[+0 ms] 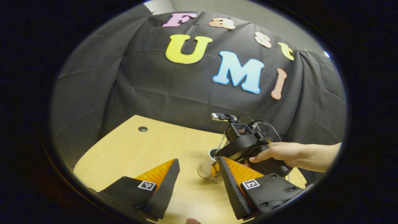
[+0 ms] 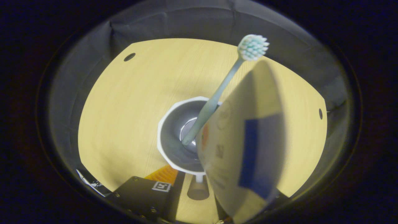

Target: Put the toothbrush and toothpaste on the desktop into the cup, then pick up the cup and place it on the coaster on the desktop.

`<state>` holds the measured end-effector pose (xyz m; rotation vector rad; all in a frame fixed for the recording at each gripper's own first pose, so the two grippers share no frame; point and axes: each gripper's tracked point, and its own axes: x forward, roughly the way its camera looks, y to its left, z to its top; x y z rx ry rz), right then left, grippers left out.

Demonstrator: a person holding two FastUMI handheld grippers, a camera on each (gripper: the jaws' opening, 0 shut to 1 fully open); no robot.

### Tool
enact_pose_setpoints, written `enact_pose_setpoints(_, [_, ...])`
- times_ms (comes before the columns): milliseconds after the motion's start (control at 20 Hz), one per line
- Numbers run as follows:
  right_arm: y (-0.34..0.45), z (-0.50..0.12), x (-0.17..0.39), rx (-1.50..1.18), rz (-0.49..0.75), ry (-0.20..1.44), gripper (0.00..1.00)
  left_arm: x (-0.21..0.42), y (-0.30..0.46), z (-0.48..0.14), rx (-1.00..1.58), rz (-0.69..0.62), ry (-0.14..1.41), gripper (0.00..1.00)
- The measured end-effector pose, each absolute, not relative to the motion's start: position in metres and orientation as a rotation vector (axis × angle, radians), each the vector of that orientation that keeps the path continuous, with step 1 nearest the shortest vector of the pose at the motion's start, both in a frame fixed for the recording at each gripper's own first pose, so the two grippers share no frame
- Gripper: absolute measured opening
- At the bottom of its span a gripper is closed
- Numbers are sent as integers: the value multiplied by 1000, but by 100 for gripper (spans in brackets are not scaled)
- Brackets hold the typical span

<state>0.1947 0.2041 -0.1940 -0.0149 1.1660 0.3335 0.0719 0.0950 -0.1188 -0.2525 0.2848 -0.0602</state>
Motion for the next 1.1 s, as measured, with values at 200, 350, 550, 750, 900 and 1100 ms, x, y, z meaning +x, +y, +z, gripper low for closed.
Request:
enact_pose_setpoints(200, [192, -165, 186, 12, 339, 1084, 72, 76, 87, -113, -235, -66, 269, 85])
enact_pose_setpoints(350, [176, -139, 177, 96, 332, 1009, 71, 84, 78, -107, -226, -71, 251, 85])
enact_pose_setpoints(550, [134, -100, 153, 185, 298, 885, 71, 92, 58, -93, -224, -89, 215, 85])
enact_pose_setpoints(750, [88, -68, 134, 193, 215, 703, 72, 98, 30, -70, -207, -121, 169, 85])
enact_pose_setpoints(900, [55, -38, 118, 205, 147, 538, 73, 105, 11, -51, -176, -141, 128, 85])
enact_pose_setpoints(1100, [7, 1, 96, 188, 48, 338, 72, 106, -13, -23, -151, -165, 74, 85])
